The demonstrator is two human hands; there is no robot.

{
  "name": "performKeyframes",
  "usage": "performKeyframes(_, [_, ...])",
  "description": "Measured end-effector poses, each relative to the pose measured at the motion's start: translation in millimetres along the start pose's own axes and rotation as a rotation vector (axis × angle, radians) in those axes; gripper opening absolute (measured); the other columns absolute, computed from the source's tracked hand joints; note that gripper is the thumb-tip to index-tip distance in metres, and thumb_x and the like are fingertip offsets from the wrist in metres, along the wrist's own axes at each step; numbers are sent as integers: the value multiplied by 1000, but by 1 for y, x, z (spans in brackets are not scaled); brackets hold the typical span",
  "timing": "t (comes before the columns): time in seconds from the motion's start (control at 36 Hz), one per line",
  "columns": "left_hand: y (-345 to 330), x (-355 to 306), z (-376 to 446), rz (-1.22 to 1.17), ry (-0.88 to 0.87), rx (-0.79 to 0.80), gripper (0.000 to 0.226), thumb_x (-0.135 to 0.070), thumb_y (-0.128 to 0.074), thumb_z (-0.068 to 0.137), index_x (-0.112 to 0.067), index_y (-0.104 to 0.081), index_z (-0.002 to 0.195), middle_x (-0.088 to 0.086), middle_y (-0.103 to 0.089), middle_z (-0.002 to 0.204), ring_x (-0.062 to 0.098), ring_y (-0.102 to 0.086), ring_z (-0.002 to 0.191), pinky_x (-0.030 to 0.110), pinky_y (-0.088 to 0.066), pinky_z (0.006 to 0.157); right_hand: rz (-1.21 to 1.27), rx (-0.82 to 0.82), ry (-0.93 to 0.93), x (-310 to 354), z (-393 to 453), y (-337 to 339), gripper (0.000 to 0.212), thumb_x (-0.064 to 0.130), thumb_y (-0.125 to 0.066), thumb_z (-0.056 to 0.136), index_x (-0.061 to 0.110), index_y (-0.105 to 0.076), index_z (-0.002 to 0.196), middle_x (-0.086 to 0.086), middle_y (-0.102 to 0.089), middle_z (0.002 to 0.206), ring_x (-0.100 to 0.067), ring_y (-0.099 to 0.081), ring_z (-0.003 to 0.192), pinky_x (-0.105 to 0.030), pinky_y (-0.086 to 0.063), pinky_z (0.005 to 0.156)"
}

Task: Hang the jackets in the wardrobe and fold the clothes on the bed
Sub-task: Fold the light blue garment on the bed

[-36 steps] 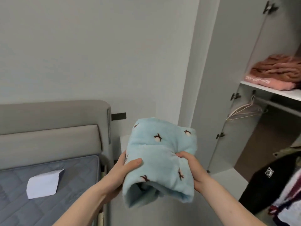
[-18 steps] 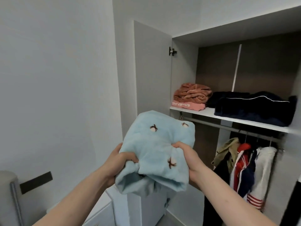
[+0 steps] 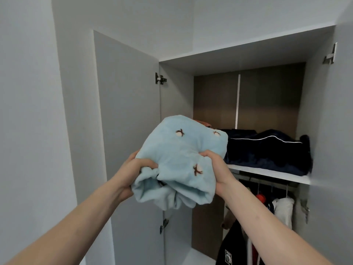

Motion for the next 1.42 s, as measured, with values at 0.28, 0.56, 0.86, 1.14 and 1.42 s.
performKeyframes(0.28, [-88, -52, 125, -13, -50, 224, 24, -25, -73, 83, -5, -75, 95, 21, -73, 99, 33, -72, 89, 38, -61, 74, 107, -318, 224, 88, 52, 59, 52, 17, -77, 60, 8, -75, 111, -12, -78, 105, -33, -75, 94, -51, -60, 86])
performKeyframes(0.56, [-173, -111, 259, 382, -224, 179, 82, -77, -73, 58, -21, -72, 118, 1, -69, 123, 23, -67, 111, 46, -52, 103, 319, -726, 422, 157, 88, 108, 32, 20, -78, 66, 16, -70, 97, 2, -79, 84, -20, -75, 72, -24, -55, 50])
performKeyframes(0.86, [-284, -94, 356, 246, -312, 466, 113, -56, -85, 60, -38, -29, 156, -10, -45, 153, 18, -52, 132, 46, -49, 108, 453, -982, 687, 182, 151, 156, 80, 40, -88, 67, 21, -46, 132, 5, -68, 99, -16, -69, 78, -30, -55, 65])
performKeyframes(1.14, [-321, -8, 382, 916, -698, 547, 65, -42, -62, 96, -34, -36, 156, -7, -15, 169, 15, -14, 155, 36, -15, 125, 53, -981, 334, 146, 204, 216, 91, 65, -75, 77, 19, -36, 144, -14, -68, 116, -32, -74, 86, -50, -63, 76])
performKeyframes(1.42, [-323, 24, 379, 973, -793, 638, 57, -36, -56, 99, -30, -36, 152, -6, -33, 160, 24, -25, 148, 40, -24, 121, -533, -1366, 527, 189, 154, 233, 80, 30, -77, 79, 14, -32, 143, -16, -34, 143, -38, -51, 114, -41, -46, 91])
Point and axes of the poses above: each hand's wrist, its own z-axis towards the middle knuckle, its own y-axis out of the back of the hand, x = y × z, the point moved 5 cm from there along z, towards the middle knuckle
